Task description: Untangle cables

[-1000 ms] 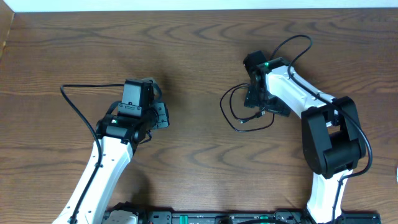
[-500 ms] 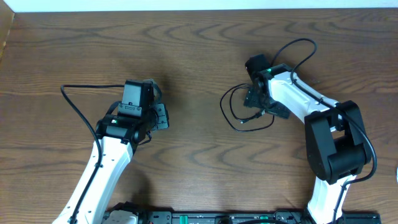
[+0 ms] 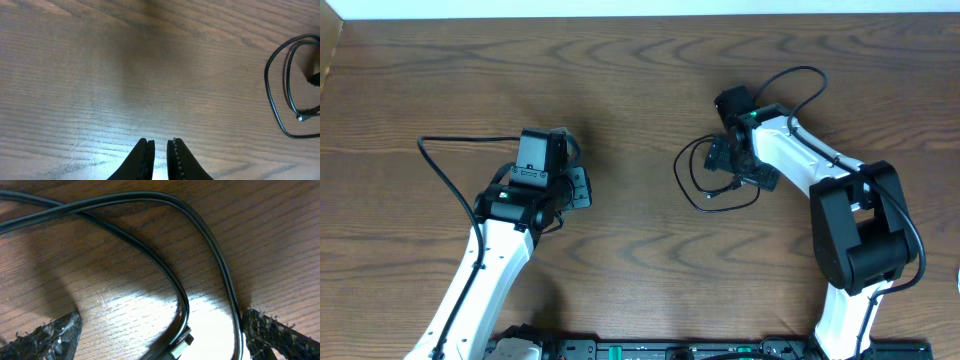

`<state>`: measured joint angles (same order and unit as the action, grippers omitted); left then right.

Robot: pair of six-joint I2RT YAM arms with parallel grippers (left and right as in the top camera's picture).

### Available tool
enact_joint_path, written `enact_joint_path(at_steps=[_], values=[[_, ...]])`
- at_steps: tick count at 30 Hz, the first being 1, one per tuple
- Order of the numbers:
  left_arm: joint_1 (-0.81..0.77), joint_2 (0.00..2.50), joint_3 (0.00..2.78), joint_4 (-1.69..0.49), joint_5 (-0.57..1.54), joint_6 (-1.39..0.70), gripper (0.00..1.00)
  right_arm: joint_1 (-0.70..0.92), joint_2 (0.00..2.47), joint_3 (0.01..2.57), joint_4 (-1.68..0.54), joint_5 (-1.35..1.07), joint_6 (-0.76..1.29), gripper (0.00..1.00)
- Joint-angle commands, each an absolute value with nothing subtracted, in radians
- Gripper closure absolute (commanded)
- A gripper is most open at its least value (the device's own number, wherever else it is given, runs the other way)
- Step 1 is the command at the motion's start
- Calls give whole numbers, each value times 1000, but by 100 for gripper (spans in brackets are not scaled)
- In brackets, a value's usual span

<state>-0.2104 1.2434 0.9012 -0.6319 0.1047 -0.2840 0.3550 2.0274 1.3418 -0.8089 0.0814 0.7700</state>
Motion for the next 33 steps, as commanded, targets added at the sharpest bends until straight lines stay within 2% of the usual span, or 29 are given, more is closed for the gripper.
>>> enact_joint_path(at_steps=[1, 5, 6, 7, 9, 13, 21, 33], values=[[-208, 1234, 900, -643, 92, -263, 85, 340, 2085, 1286, -823, 102, 762, 1], [-208, 1234, 900, -643, 92, -263, 85, 329, 2085, 1262, -820, 105, 762, 1], [-208, 1234, 900, -643, 92, -263, 85, 327, 2085, 1255, -820, 106, 762, 5], [-208, 1234, 900, -643, 92, -263, 85, 326, 2085, 1250, -819, 107, 762, 14], [-208, 1234, 900, -643, 92, -263, 85, 326, 2085, 1242, -819, 107, 762, 46], [-208, 1234, 900, -643, 92, -263, 85, 326, 2085, 1240, -826, 105, 762, 99], [-208, 1234, 900, -643, 92, -263, 85, 326, 2083, 1244, -817, 88, 753, 99], [-208, 1234, 900, -643, 92, -263, 85, 312, 1904, 1314, -778, -104, 458, 99]])
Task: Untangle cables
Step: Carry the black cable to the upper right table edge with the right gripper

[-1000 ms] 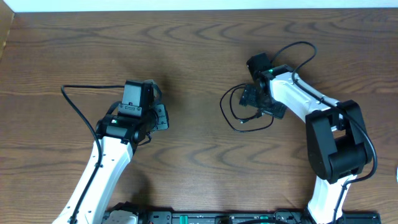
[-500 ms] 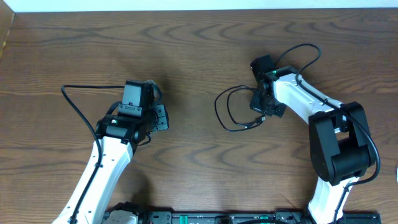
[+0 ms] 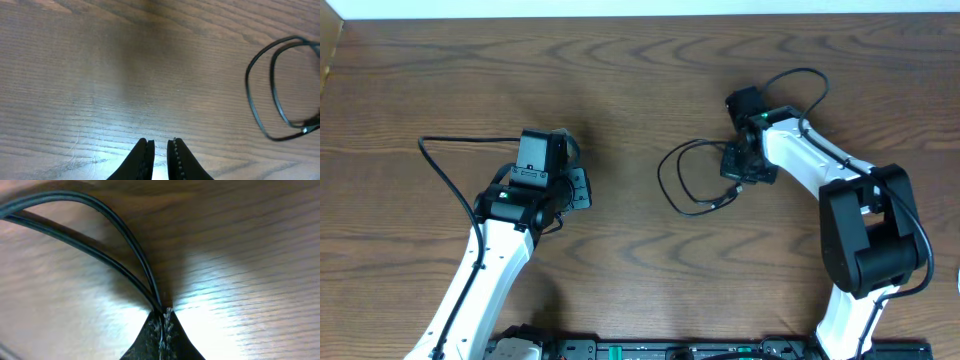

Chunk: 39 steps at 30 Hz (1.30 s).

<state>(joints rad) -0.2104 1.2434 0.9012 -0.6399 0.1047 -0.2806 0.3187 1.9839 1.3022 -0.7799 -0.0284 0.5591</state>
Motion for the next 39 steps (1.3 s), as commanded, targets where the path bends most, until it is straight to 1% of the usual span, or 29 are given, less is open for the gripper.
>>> enact_joint_path(at_steps=[1, 12, 22, 24, 31, 35, 39], values=[[-208, 1234, 900, -643, 92, -263, 84, 312, 1876, 1316, -777, -113, 445, 99], [-208, 1234, 900, -643, 93, -264, 84, 308, 1610, 1316, -823, -120, 377, 99], [-208, 1234, 900, -643, 93, -264, 84, 304, 1486, 1329, -879, -185, 303, 99], [-208, 1234, 900, -643, 93, -264, 85, 304, 1464, 1346, -911, -184, 273, 99], [-208, 1234, 900, -643, 94, -266, 84, 304, 1439, 1459, -1087, -179, 130, 99], [-208, 1234, 900, -644, 136, -268, 85, 293, 1438, 1509, -1130, -90, 111, 99], [-209, 1234, 900, -651, 153, -268, 85, 259, 1438, 1566, -1139, -77, 90, 99]])
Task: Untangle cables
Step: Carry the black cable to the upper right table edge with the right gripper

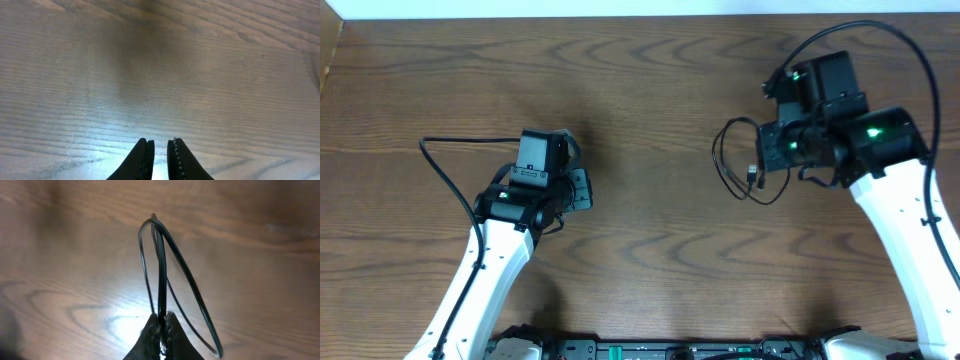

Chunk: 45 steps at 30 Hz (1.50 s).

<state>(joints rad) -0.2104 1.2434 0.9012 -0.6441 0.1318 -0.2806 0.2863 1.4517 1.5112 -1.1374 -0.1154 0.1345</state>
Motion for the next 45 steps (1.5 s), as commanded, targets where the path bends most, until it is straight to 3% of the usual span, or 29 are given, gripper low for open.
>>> enact_joint_path(at_steps=[1, 14, 21, 31, 40, 45], values=[[-209, 1234, 900, -652, 153, -268, 84, 244, 1438, 1586, -1142, -76, 87, 99], [-209, 1234, 900, -633, 160, -268, 84, -47, 1501, 1747, -1110, -169, -33, 99], [-209, 1234, 900, -597, 199, -268, 85, -175, 1693, 1873, -1030, -190, -27, 99], [-209, 1234, 900, -597, 199, -268, 85, -387, 2051, 2246, -1143, 6, 24, 99], [-209, 1234, 900, -597, 198, -265, 84, -640, 2072, 2418, -1193, -80, 119, 99], [-209, 1234, 900, -588, 198, -263, 84, -693, 2072, 2555, -1227, -89, 120, 99]])
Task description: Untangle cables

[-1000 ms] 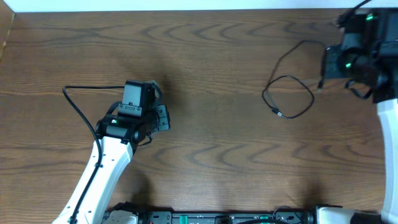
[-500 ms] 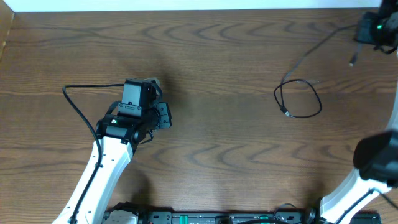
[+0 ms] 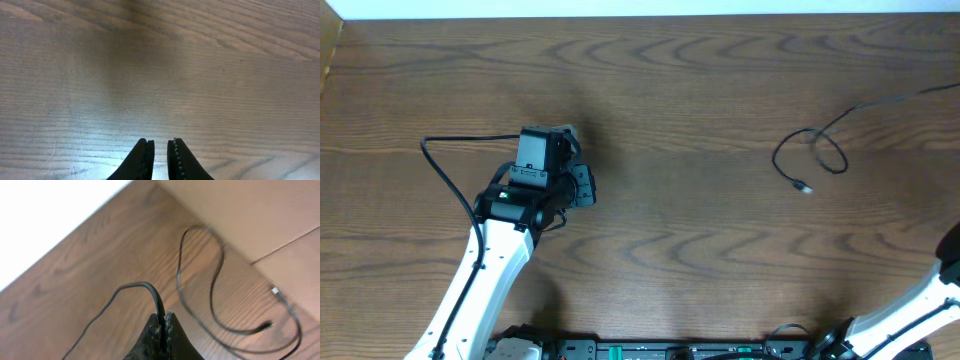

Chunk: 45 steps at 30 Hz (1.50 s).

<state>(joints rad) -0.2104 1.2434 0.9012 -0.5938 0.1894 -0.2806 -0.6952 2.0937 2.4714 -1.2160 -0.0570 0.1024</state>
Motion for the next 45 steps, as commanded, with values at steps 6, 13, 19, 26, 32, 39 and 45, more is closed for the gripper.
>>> enact_joint_path(at_steps=[6, 13, 19, 26, 32, 39, 45], values=[[-209, 1234, 900, -576, 198, -263, 85, -686, 2072, 2686, -1247, -89, 139, 99], [-209, 1234, 900, -570, 198, -260, 85, -685, 2072, 2762, -1257, -89, 158, 99], [-209, 1234, 900, -557, 199, -260, 84, -670, 2094, 2735, -1252, -89, 140, 99], [-209, 1234, 900, -559, 204, -261, 85, -637, 2226, 2735, -1247, -19, 138, 99], [-209, 1234, 900, -559, 247, -260, 84, -611, 2360, 2735, -1217, 0, 198, 99], [-209, 1234, 900, -559, 247, -261, 84, -564, 2506, 2735, -1184, 1, 194, 99], [-218, 1234, 900, -560, 247, -260, 85, -534, 2575, 2735, -1145, -2, 215, 98]])
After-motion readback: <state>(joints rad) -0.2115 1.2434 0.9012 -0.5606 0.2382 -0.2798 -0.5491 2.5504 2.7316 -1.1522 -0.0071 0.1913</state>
